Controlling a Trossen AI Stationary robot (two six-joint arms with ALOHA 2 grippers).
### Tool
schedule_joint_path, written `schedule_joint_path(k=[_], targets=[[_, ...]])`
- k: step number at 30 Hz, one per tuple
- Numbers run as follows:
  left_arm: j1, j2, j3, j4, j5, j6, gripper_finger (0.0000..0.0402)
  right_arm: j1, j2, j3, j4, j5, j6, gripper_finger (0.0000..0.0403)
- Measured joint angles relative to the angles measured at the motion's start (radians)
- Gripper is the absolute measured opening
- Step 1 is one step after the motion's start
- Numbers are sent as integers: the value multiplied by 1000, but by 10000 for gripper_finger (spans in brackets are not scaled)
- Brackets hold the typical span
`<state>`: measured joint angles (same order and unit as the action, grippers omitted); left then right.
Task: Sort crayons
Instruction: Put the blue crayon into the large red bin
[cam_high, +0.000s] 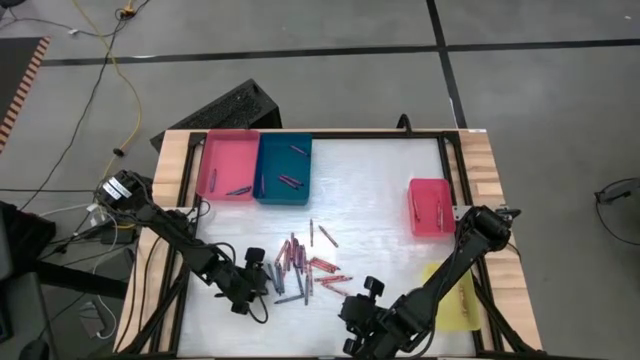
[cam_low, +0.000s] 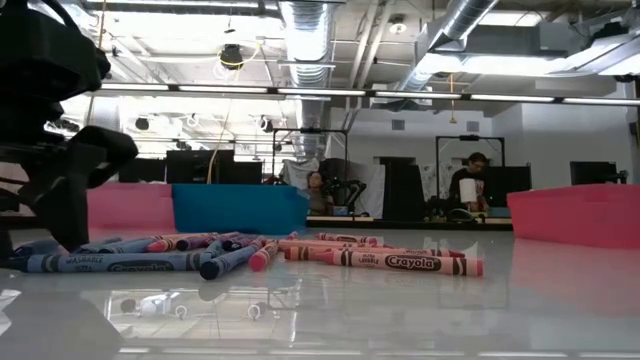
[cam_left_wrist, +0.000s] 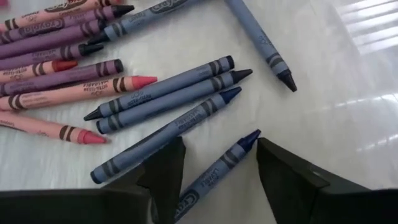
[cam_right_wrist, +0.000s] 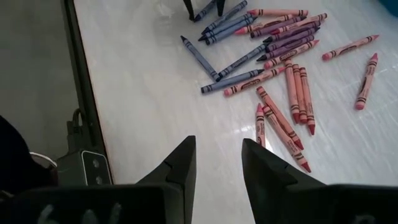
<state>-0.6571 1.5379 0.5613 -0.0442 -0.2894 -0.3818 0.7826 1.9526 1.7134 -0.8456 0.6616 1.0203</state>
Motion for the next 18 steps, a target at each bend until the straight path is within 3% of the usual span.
schedule_joint_path(k=[14, 18], targets=[[1, 0, -2, -6, -12, -26, 26, 0, 0, 0, 27, 15, 0, 122], [1, 0, -4, 5, -13, -54, 7, 0, 0, 0, 28, 22, 0, 122]])
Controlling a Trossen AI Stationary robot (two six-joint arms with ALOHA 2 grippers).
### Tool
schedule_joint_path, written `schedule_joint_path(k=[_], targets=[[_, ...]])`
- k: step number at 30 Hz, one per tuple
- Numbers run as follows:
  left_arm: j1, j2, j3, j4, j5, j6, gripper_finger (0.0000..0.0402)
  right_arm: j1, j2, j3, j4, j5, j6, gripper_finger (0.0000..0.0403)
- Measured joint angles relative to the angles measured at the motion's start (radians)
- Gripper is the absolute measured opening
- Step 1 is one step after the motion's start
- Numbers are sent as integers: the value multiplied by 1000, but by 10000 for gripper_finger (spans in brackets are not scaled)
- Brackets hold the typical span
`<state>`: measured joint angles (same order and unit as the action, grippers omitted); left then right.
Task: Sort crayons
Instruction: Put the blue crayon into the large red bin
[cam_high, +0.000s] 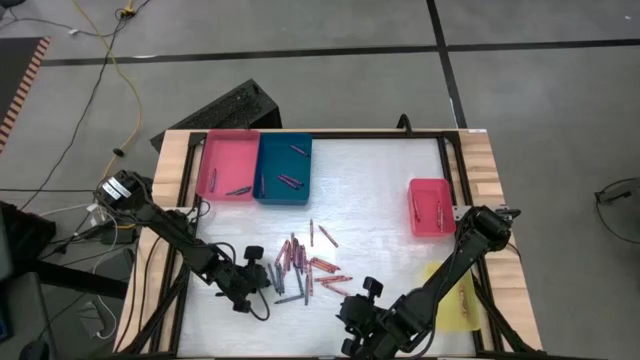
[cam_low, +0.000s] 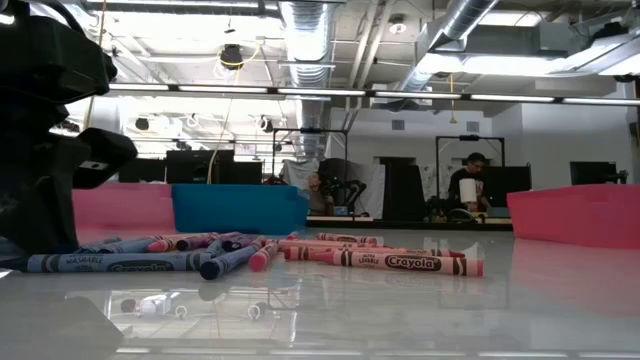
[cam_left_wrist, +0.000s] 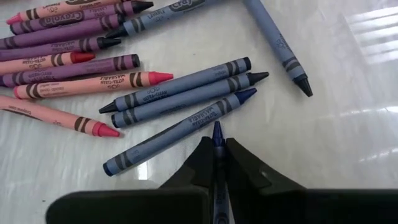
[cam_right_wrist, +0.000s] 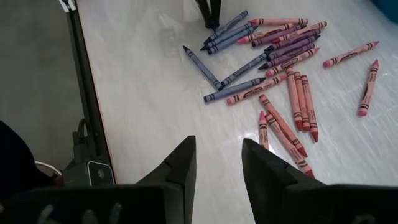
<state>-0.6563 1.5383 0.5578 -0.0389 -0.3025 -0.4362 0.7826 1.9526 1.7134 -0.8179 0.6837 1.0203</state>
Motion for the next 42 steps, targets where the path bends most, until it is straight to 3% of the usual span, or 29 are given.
schedule_joint_path(k=[4, 11, 16, 20, 24, 31, 34, 39, 42], targets=[[0, 1, -1, 30, -11, -33, 13, 1, 0, 0, 16, 31, -9, 122], [-7, -14, -3, 113, -44, -97, 13, 14, 0, 0, 61, 182, -61, 122], [-31, -81, -3, 132, -116, -115, 13, 31, 0, 0, 66, 287, -61, 122], [-56, -154, -3, 166, -192, -98, 13, 36, 0, 0, 84, 292, -61, 122], [-85, -226, -2, 278, -293, -1, 13, 32, 0, 0, 169, 323, -137, 122], [-129, -302, -2, 650, -381, 302, 13, 11, 0, 0, 322, 368, -309, 122], [-146, -301, -1, 836, -379, 456, 13, -12, 0, 0, 348, 368, -318, 122], [-151, -293, -1, 1042, -284, 606, 13, -65, 0, 0, 450, 357, -428, 129], [-151, -293, 0, 1103, -248, 654, 13, -109, 0, 0, 579, 257, -559, 144]])
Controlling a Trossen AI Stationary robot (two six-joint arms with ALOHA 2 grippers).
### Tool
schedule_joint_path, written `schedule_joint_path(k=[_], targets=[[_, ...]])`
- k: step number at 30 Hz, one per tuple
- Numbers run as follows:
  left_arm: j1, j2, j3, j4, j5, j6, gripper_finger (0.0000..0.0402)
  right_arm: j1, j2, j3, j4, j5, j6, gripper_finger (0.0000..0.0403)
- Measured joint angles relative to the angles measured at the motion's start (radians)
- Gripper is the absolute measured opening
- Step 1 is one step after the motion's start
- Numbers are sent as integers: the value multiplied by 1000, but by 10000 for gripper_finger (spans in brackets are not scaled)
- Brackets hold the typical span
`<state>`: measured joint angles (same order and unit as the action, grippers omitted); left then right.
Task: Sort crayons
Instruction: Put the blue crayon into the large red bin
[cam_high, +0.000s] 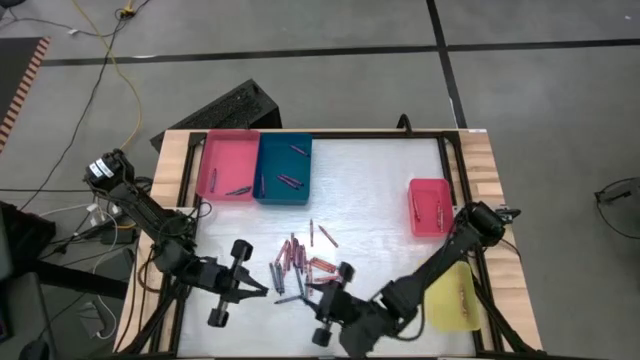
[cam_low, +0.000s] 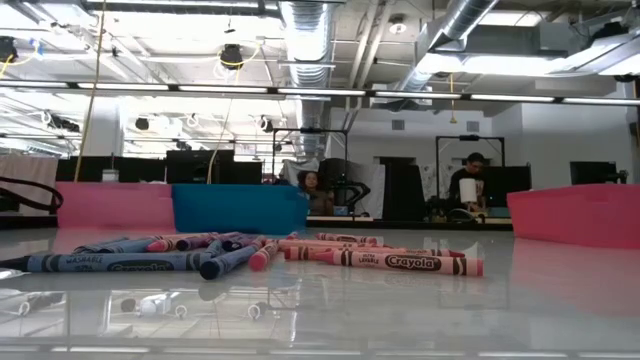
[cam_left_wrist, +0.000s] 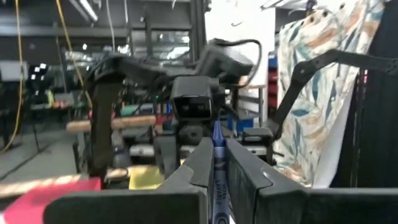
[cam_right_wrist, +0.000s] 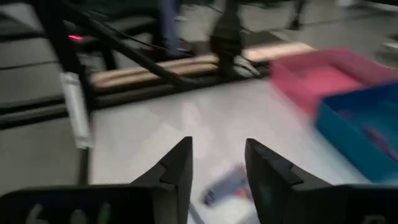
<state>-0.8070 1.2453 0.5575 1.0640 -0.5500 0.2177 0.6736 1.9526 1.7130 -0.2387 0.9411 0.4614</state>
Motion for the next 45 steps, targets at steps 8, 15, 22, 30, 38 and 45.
schedule_joint_path(k=[8, 15, 22, 30, 38, 45], targets=[[0, 0, 0, 104, 57, 83, 13, -105, 0, 0, 277, -236, -231, 190], [2, 0, 0, 114, 73, 99, 13, -122, 0, 0, 371, -237, -378, 205], [17, 0, 0, 126, 74, 126, 13, -128, 0, 0, 391, -248, -417, 205], [47, 0, 0, 169, 186, 102, 13, -148, 0, 0, 395, -337, -413, 205], [48, 0, 0, 167, 180, 103, 13, -153, 0, 0, 398, -341, -429, 205], [49, 0, 0, 169, 181, 104, 13, -164, 0, 0, 406, -356, -437, 205]])
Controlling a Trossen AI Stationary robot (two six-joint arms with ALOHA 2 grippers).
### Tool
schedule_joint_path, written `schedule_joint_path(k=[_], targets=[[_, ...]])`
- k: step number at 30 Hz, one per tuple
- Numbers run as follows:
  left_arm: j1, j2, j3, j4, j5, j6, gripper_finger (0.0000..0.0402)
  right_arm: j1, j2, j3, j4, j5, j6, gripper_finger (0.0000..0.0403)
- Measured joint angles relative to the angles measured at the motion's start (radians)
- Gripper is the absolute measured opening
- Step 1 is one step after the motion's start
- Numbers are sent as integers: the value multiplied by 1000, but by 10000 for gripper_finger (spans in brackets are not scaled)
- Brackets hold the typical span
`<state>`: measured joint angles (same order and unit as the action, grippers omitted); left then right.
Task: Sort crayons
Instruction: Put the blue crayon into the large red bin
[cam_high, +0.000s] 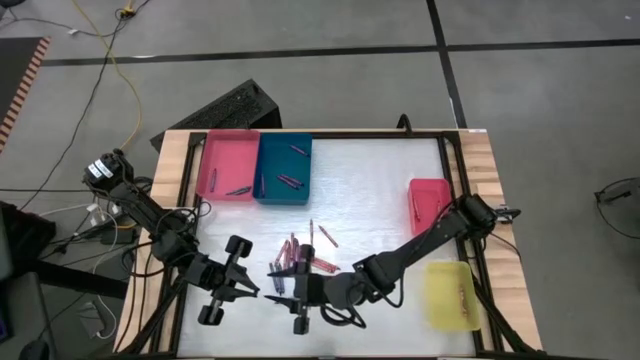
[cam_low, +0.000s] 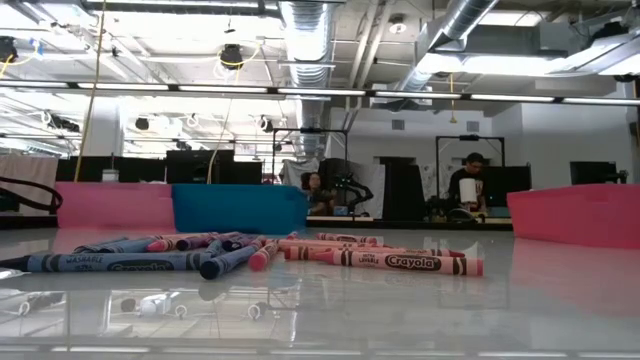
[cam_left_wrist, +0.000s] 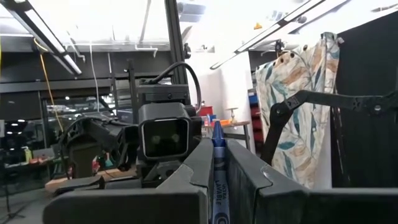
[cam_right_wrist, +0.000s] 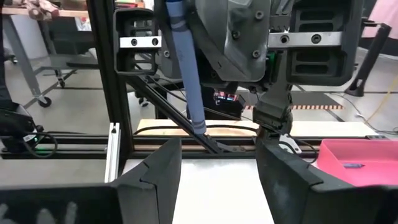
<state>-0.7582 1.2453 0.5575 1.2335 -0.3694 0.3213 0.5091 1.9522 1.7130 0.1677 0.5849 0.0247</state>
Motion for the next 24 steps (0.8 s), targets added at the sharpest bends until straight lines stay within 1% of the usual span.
schedule_joint_path(k=[4, 10, 13, 24], targets=[[10, 0, 0, 0, 5, 5, 13, -16, 0, 0, 28, -66, 0, 205], [38, 0, 0, 0, 44, -20, 13, -27, 0, 0, 52, -76, -7, 205], [44, 0, 0, -1, 45, -21, 13, -33, 0, 0, 52, -91, -7, 205], [58, 0, 0, -3, 51, -34, 13, -47, 0, 0, 59, -92, -7, 205]])
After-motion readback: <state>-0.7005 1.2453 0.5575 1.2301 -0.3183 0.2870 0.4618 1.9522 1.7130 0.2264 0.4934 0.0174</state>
